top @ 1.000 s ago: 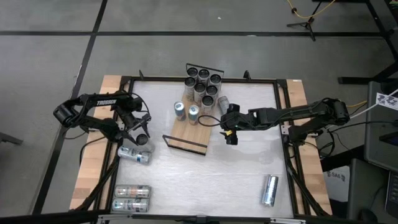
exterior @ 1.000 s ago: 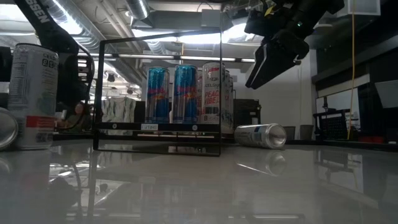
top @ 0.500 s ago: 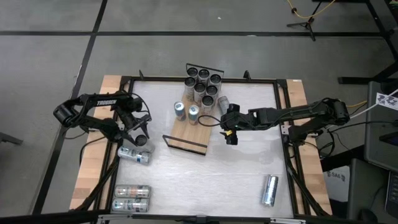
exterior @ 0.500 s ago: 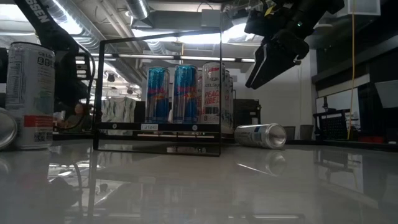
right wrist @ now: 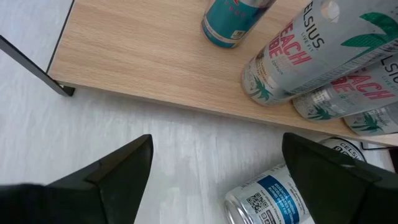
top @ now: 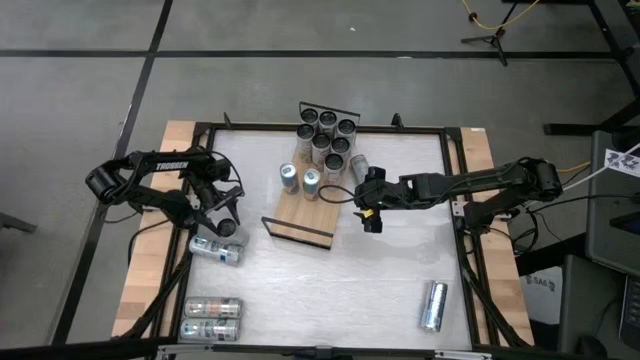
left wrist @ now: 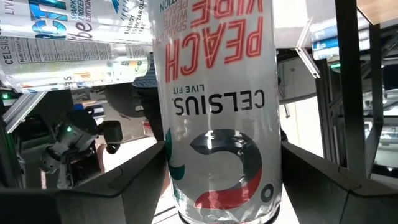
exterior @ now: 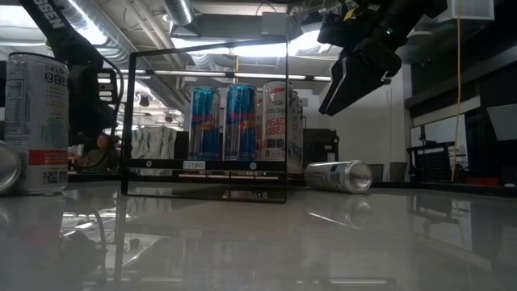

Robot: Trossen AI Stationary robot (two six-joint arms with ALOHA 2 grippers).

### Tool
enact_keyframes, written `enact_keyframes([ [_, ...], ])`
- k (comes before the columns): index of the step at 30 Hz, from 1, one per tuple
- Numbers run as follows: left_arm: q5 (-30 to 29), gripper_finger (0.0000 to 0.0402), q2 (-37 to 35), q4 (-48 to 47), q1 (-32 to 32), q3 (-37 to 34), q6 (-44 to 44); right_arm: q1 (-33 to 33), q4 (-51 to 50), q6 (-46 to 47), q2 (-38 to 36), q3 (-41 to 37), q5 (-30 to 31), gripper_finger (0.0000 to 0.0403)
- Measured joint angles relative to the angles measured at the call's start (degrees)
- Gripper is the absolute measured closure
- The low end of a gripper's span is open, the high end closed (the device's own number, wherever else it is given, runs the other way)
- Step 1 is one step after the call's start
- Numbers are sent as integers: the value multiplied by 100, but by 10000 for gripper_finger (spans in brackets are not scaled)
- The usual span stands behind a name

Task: Place canned beverage on shelf
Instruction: Put the bottom left pink soda can on the shelf aligned with the other pink soda can

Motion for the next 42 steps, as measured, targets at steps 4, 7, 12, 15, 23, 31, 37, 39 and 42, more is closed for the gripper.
enact_keyframes([
  [4,2,120,0,-4,0,0,-10,0,0,5,1,0,0,52],
  [7,1,120,0,-6,0,0,-16,0,4,8,1,0,0,51],
  [12,-1,120,0,-9,2,0,-21,0,7,12,1,0,0,52],
  [15,1,120,0,-11,2,0,-23,0,7,12,0,0,0,52],
  [23,-16,120,0,-17,2,0,3,0,7,12,1,0,0,52],
  [31,-7,120,0,-17,2,0,3,0,7,12,1,0,0,51],
  [37,-121,120,0,-21,4,0,26,0,8,12,1,0,0,52],
  [39,-106,117,0,-20,4,0,-9,0,7,12,1,0,0,52],
  [42,40,100,4,11,-5,-2,124,0,9,12,1,0,0,51],
])
